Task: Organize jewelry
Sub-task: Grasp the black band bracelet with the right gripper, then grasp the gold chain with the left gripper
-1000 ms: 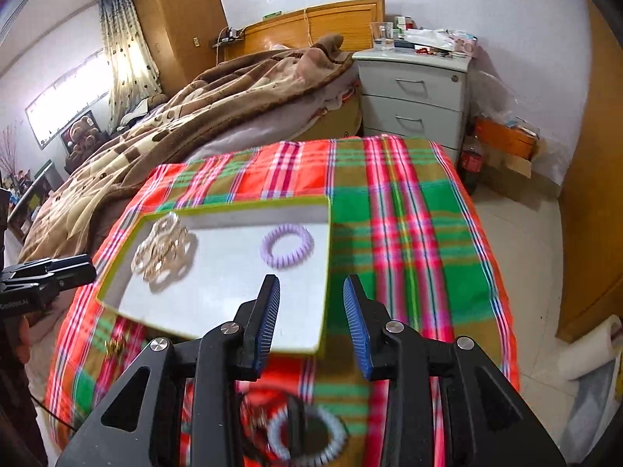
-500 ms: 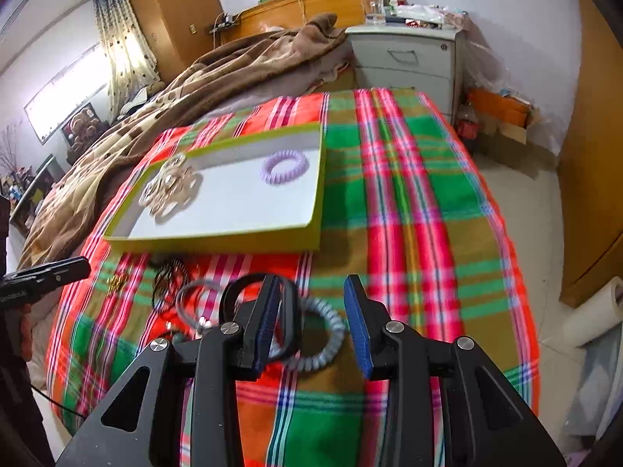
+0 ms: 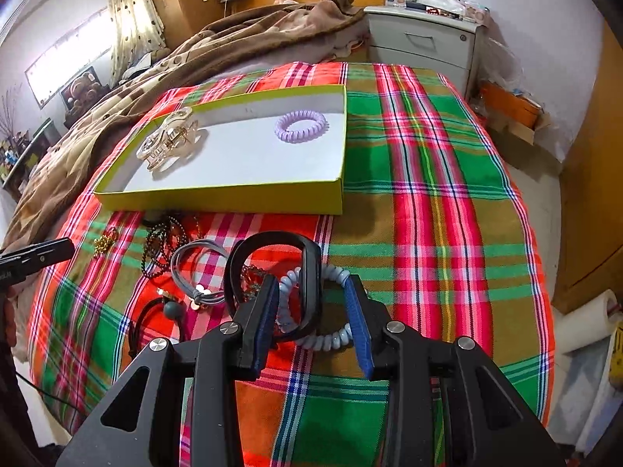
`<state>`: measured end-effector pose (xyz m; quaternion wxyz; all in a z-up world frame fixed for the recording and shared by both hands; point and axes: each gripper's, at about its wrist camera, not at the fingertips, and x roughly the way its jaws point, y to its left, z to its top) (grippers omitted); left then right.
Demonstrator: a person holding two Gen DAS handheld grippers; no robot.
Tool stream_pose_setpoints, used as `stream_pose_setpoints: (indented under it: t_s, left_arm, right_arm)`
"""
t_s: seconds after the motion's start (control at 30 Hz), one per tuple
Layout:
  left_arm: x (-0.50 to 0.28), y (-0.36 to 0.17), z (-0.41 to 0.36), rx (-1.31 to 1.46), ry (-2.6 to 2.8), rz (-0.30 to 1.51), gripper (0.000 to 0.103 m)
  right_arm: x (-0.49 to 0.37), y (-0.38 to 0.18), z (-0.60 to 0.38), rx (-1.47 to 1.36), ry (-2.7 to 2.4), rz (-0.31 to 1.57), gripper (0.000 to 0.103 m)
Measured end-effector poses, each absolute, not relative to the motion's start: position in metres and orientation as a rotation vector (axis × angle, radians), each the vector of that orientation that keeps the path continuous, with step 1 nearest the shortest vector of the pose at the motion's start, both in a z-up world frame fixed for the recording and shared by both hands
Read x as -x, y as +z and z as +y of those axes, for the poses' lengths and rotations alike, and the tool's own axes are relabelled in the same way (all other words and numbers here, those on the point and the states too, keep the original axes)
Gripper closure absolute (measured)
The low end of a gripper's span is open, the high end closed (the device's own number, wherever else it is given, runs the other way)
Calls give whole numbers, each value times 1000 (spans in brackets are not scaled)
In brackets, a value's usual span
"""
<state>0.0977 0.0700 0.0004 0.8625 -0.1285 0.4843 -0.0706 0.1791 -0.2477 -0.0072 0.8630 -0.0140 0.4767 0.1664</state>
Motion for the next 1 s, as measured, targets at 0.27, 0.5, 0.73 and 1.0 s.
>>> stream_pose_setpoints:
  t_s: [0.27, 0.5, 0.73, 1.0]
  left_arm:
    - [-97, -5, 75, 292, -138, 1028, 56]
    - [-100, -7, 72, 250, -129, 1036, 56]
    - [-111, -12, 58, 148, -107, 1050, 56]
    - [-123, -20, 36, -11, -92, 1059, 56]
  right_arm:
    - [-177, -6, -243, 59, 329, 986, 89]
    - [-176, -6, -246, 45, 314, 976, 90]
    - [-174, 1, -257, -4, 304, 946, 90]
    - [-173, 6, -259, -29, 313, 936, 90]
